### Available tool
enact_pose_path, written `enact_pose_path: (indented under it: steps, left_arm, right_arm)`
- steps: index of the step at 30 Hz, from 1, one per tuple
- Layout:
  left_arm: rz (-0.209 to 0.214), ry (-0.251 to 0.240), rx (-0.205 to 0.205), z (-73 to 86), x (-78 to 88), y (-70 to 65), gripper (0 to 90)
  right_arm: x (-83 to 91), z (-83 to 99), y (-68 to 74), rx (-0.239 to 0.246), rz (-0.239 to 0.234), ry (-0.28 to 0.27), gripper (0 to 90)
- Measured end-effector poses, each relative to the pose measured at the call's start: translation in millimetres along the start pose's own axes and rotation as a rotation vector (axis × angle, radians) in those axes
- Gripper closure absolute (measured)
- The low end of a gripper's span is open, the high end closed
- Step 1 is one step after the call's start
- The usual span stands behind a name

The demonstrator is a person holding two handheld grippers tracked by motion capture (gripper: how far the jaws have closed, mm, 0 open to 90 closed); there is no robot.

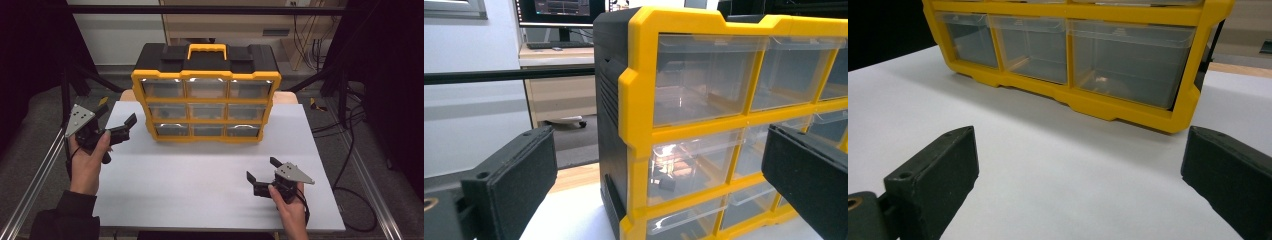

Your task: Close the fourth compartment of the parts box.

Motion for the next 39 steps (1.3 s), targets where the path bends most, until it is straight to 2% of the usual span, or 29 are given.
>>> enact_pose_path:
  steps: [13,20,30,35,39]
  left_arm:
    - [0.010,-0.003,-0.009,13.1,9.8,11.3,0.9]
    - [0.012,0.002,0.001,18.8,15.3,15.5,0.8]
    - [0.011,0.020,0.011,33.4,13.7,19.9,0.7]
    - [0.013,0.022,0.006,38.2,12.9,17.2,0.8]
    - [0.017,0.023,-0.025,39.7,13.6,11.3,0.8]
  right_arm:
    - [0.4,-0.2,-0.1,-0.010,-0.016,-0.005,2.2]
    - [0.6,0.4,-0.7,-0.013,-0.017,-0.002,2.2]
    - [-0.3,0.6,-1.0,-0.013,-0.018,0.002,2.2]
    - [-0.7,0.3,1.3,-0.005,-0.026,0.001,2.2]
    - [0.1,0.1,0.8,-0.004,-0.026,0.002,2.2]
Point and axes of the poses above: each handheld gripper's, and its own axes: x roughly backward along the jaws, z roughly out of its underside, y roughly to its left, the point moved 4 cm from there along -x, roughly forward along the jaws, and after that the axes turned 13 degrees about -z, right-handed, at the moved point
